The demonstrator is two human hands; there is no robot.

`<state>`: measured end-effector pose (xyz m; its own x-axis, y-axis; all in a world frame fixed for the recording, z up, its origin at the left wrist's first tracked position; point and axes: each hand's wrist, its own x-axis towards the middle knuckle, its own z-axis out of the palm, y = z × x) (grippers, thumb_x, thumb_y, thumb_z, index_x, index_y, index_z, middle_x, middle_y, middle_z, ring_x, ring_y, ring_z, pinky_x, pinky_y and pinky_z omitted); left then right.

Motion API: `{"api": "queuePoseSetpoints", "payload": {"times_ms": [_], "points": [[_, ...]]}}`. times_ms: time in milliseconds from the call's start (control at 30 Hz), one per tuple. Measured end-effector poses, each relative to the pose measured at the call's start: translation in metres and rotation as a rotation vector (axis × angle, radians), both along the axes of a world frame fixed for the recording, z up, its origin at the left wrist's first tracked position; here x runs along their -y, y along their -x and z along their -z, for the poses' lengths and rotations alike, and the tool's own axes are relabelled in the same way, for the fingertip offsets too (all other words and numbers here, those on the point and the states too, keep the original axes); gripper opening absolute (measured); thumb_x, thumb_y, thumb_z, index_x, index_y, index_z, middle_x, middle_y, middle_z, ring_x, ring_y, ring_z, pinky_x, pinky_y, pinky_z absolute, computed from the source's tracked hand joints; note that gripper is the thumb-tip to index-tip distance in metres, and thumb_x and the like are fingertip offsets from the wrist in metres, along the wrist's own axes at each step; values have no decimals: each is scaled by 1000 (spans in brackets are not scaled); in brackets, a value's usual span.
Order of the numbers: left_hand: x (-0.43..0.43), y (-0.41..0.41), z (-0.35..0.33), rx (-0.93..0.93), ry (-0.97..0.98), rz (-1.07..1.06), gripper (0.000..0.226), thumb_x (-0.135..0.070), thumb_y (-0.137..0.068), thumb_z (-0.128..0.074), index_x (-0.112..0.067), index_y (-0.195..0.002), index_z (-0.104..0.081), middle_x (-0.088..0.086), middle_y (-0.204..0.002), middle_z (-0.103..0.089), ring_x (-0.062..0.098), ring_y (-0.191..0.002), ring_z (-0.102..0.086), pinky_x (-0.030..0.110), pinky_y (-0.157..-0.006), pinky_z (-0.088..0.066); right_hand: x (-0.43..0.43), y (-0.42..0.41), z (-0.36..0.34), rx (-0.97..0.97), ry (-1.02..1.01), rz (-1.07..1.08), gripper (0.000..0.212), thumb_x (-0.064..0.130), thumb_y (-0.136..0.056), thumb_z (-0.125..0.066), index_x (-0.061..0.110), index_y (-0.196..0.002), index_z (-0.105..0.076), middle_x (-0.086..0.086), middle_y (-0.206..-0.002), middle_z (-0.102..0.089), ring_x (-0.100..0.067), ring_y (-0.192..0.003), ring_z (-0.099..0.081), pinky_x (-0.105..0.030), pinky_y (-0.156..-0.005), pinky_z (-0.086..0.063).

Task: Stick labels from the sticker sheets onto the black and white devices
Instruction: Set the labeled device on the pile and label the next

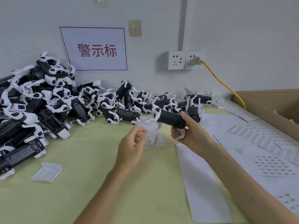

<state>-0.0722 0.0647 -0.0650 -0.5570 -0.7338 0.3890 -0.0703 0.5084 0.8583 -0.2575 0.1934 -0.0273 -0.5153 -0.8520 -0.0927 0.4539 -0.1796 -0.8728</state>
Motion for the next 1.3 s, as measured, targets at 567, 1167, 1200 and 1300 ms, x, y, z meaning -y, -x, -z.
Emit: {"api": "queuePoseSetpoints", "payload": {"times_ms": [567, 1167, 1200, 1300], "points": [[-2, 3, 11, 451, 407, -10, 15, -33, -99, -58, -34, -109, -69, -17, -113, -57, 9, -106, -48, 29, -91, -33, 62, 102, -80, -296, -238, 630, 26, 31, -94, -73, 14, -82, -57, -9, -78, -63, -23, -67, -64, -30, -60, -51], [2, 4, 16, 454, 414, 1, 17, -31, -99, -57, -32, -112, -68, -18, -117, -56, 9, -108, -47, 30, -95, -33, 61, 131, -32, -1364, -520, 531, 38, 11, -98, -52, 11, -136, -54, -13, -128, -64, -31, -110, -62, -39, -88, -51], [2, 4, 16, 454, 418, -2, 17, -31, -99, -57, -33, -112, -68, -18, -117, -56, 9, -108, -47, 29, -94, -32, 59, 126, -33, -1469, -493, 504, 36, 10, -98, -53, 11, -134, -55, -12, -126, -65, -29, -103, -62, -37, -83, -50], [1, 6, 16, 464, 435, -10, 16, -33, -98, -57, -34, -111, -67, -18, -116, -55, 9, -107, -46, 28, -92, -32, 66, 109, -30, -1751, -435, 356, 40, 15, -97, -60, 16, -136, -54, -9, -131, -62, -25, -96, -64, -36, -75, -48]]}}
